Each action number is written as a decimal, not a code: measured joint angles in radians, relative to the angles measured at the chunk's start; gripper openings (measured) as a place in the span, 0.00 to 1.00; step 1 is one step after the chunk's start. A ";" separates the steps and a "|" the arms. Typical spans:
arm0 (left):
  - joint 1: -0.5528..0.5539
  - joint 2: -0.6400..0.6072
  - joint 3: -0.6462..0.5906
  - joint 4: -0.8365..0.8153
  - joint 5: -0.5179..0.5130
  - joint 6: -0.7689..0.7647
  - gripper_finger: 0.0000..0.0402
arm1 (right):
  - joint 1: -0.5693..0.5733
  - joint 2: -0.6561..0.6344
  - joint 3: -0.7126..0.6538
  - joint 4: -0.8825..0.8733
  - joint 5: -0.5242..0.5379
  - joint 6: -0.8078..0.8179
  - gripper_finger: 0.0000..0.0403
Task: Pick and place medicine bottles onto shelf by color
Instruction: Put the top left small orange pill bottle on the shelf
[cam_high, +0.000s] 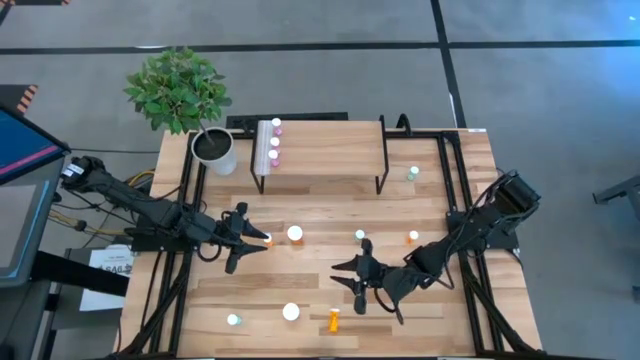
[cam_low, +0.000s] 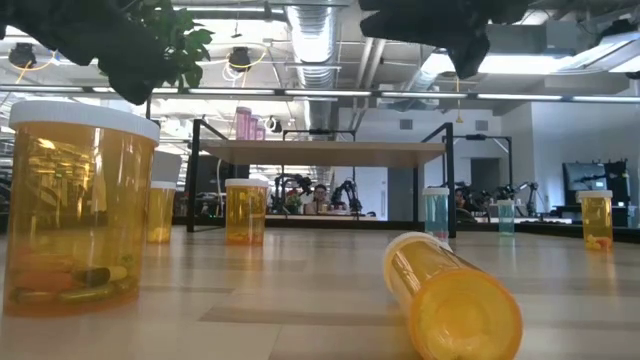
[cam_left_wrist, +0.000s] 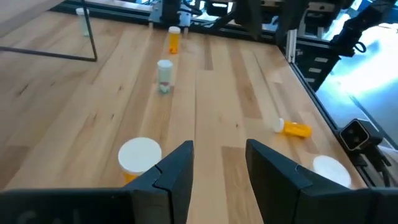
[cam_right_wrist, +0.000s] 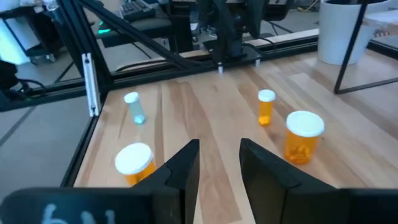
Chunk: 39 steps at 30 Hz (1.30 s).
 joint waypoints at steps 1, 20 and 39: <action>0.000 0.000 0.000 0.000 0.000 0.000 0.33 | -0.006 0.000 0.000 0.000 0.000 0.000 0.33; 0.000 0.000 0.000 -0.040 0.001 -0.006 0.43 | -0.084 0.000 0.001 -0.205 0.001 0.209 0.33; 0.000 0.000 0.000 -0.036 0.007 0.001 0.43 | -0.075 0.000 0.001 -0.254 0.001 0.215 0.31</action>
